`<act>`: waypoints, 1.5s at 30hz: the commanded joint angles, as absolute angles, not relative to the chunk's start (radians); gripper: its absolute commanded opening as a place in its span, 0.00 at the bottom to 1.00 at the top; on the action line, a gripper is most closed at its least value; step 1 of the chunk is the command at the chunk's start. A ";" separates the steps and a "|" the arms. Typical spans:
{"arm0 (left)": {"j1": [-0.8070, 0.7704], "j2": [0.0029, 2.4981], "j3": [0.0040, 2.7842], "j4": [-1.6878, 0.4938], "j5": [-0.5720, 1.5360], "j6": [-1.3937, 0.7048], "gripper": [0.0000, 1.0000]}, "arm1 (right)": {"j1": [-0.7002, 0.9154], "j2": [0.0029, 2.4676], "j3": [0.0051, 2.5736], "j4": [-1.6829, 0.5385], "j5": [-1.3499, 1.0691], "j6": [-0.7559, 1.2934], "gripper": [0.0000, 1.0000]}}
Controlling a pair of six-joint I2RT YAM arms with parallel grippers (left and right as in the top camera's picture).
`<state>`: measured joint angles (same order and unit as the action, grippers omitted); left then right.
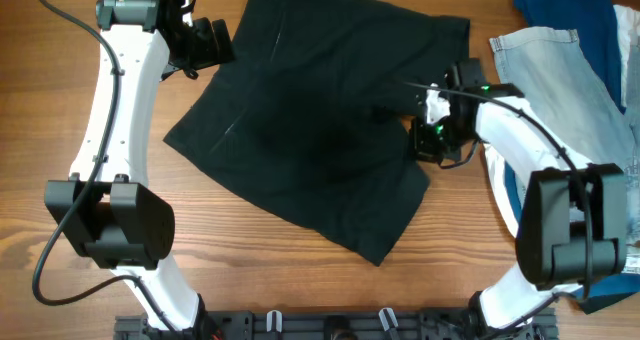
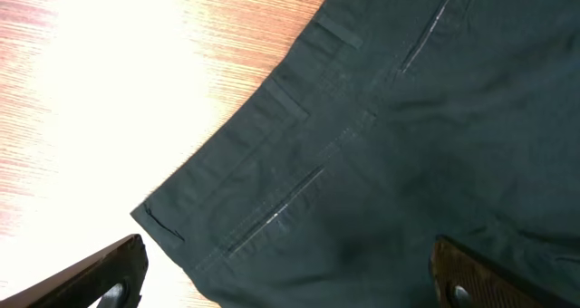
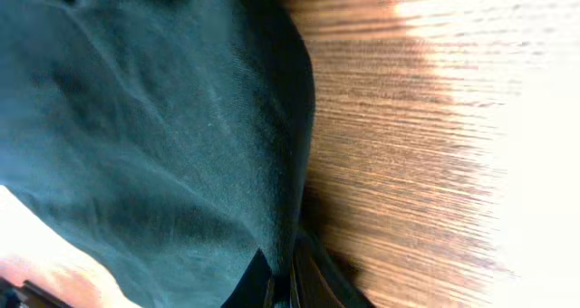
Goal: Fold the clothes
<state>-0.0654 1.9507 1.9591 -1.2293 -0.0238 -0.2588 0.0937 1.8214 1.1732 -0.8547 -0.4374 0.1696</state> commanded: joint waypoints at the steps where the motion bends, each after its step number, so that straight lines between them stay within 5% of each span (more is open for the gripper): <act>1: -0.070 1.964 1.960 -1.231 -0.007 -0.243 1.00 | 0.130 1.793 1.235 -0.896 -0.434 0.130 0.04; 10: -0.070 1.964 1.960 -1.230 -0.008 -0.242 1.00 | 0.471 1.793 1.261 -0.885 -0.352 0.268 0.06; 13: -0.070 1.964 1.960 -1.230 -0.008 -0.242 1.00 | 0.572 1.793 1.261 -0.862 -0.347 0.305 0.37; 16: -0.070 1.964 1.960 -1.230 -0.008 -0.242 1.00 | 0.601 1.793 1.261 -0.853 -0.347 0.318 0.46; 28: -0.070 1.964 1.960 -1.229 -0.008 -0.242 1.00 | 0.496 1.720 1.357 -0.896 -0.416 0.253 0.57; 34: -0.070 1.964 1.960 -1.228 -0.008 -0.242 1.00 | 0.386 1.663 1.352 -0.965 -0.215 0.318 0.66; 45: -0.070 1.964 1.960 -1.224 -0.008 -0.242 1.00 | 0.300 1.783 1.216 -0.888 -0.331 0.287 0.65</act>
